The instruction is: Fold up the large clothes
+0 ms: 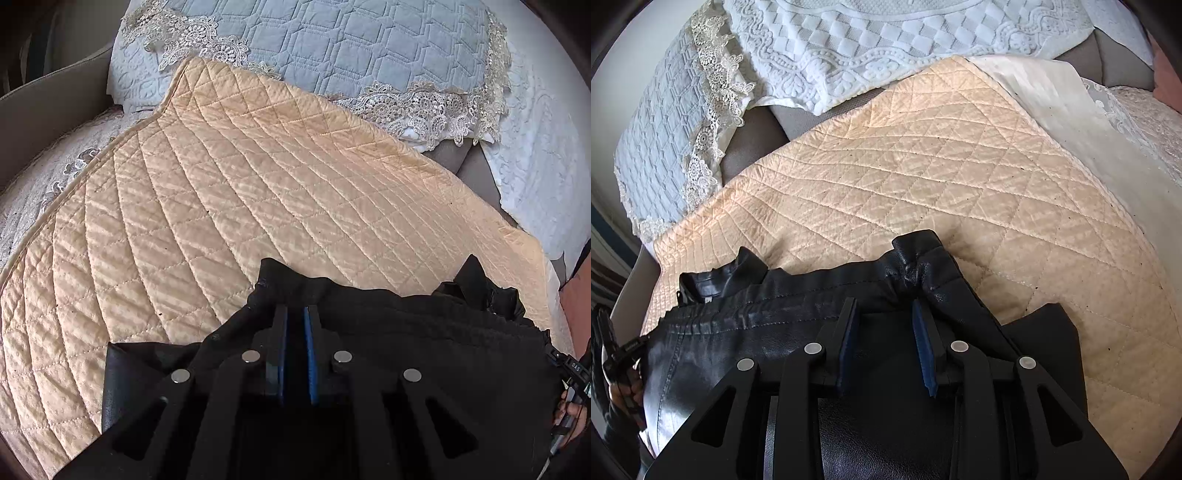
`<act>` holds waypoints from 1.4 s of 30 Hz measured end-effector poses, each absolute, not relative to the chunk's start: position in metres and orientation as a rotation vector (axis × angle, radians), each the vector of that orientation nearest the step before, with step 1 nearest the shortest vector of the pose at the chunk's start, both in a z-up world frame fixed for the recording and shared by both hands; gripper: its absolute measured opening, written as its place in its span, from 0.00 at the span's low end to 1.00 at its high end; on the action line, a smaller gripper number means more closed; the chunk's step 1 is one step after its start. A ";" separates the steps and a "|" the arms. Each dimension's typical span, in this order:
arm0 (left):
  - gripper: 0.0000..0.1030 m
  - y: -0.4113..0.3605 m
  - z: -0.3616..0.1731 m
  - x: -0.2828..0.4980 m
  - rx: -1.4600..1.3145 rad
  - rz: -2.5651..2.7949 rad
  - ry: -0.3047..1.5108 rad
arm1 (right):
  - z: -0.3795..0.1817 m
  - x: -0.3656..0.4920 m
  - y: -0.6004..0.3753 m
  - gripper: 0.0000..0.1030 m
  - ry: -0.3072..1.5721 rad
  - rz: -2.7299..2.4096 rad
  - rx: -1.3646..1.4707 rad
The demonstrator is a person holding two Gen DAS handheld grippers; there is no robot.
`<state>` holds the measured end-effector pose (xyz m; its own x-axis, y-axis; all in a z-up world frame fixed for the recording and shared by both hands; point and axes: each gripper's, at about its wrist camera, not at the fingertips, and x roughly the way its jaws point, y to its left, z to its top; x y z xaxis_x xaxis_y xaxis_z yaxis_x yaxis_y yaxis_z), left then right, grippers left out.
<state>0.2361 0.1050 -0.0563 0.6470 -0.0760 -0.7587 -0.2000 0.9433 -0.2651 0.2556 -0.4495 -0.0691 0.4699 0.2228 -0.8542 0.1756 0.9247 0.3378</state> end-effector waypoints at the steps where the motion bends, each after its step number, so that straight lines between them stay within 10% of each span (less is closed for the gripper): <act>1: 0.11 0.104 -0.056 0.237 -0.334 0.075 0.871 | -0.069 0.256 -0.450 0.30 1.092 0.031 0.411; 9: 0.25 0.077 -0.023 0.226 -0.151 0.112 0.859 | -0.030 0.247 -0.421 0.50 1.105 -0.023 0.275; 32: 0.30 0.088 -0.007 0.101 -0.135 0.155 0.839 | 0.019 0.140 -0.222 0.50 1.056 0.301 0.085; 42: 0.51 0.141 -0.028 0.105 -0.280 0.170 0.855 | 0.009 0.142 -0.194 0.50 1.079 0.353 0.086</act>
